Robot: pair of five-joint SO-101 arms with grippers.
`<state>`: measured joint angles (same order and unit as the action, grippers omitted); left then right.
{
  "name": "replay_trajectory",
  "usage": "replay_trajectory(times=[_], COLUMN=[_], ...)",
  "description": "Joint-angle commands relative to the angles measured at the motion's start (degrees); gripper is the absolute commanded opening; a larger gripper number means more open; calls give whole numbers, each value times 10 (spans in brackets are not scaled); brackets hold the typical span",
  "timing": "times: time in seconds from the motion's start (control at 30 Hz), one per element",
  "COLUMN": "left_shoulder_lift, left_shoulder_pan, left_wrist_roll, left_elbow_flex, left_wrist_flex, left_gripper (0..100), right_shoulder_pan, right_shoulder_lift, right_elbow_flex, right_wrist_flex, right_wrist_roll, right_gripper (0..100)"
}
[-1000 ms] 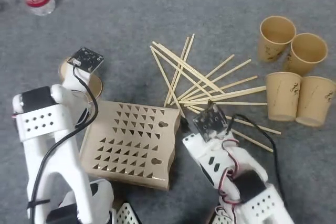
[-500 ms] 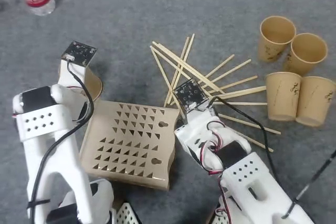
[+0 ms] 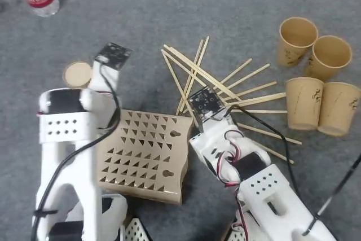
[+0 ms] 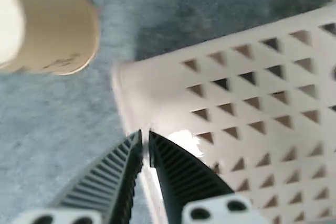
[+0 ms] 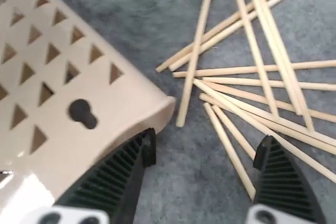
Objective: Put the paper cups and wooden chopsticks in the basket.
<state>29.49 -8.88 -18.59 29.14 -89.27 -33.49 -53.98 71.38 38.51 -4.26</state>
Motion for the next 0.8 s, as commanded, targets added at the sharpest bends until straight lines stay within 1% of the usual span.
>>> replay_trajectory(times=[0.0,0.23,0.4,0.53,0.67,0.77], left_shoulder_lift=[4,4,4,4,4,-2], left_shoulder_pan=[13,13,13,11,-34,-80], left_wrist_roll=[18,16,15,14,7,-45], left_elbow_flex=[-25,1,79,105,97,102], left_wrist_flex=[-5,4,80,127,149,154], left_gripper=[13,13,13,13,13,13], right_shoulder_pan=[15,-7,-6,-6,-4,-4], right_shoulder_lift=[5,5,5,5,5,5], right_elbow_flex=[-4,11,12,17,17,17], right_wrist_flex=[-8,-13,-13,-14,-14,-14], right_wrist_roll=[-6,-6,-7,-10,-10,-10], right_gripper=[308,308,308,308,308,308])
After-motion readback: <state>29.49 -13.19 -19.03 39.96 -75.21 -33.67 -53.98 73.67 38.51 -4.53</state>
